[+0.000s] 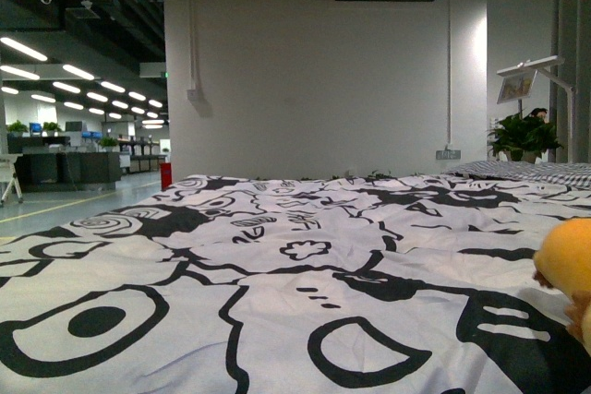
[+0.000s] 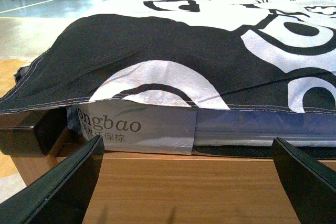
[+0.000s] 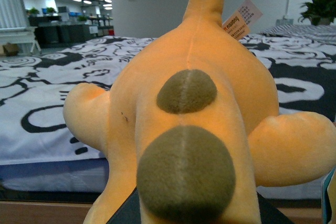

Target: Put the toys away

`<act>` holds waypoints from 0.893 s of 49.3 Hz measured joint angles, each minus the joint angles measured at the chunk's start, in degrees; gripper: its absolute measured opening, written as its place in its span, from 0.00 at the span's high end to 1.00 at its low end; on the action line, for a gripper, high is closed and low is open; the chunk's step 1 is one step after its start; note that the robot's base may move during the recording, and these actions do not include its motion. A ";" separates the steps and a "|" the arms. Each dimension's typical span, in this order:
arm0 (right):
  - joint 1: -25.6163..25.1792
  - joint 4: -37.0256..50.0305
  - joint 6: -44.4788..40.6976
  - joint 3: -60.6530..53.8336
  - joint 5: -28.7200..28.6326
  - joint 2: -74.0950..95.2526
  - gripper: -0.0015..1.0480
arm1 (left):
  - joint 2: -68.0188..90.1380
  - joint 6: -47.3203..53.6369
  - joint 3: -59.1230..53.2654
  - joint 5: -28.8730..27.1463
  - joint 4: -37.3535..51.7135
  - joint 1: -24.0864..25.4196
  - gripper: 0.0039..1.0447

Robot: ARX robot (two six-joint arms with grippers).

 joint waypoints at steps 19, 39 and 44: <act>-0.68 -0.59 1.11 -0.61 -0.09 -0.35 0.81 | 0.00 0.00 0.00 0.00 0.00 0.00 0.05; -0.68 -0.63 1.40 -0.63 -0.52 -0.35 0.81 | 0.00 0.00 0.00 0.00 0.00 0.00 0.05; -0.85 -0.59 1.51 -0.63 0.09 -0.48 0.81 | 0.00 0.00 0.00 0.02 0.00 -0.02 0.05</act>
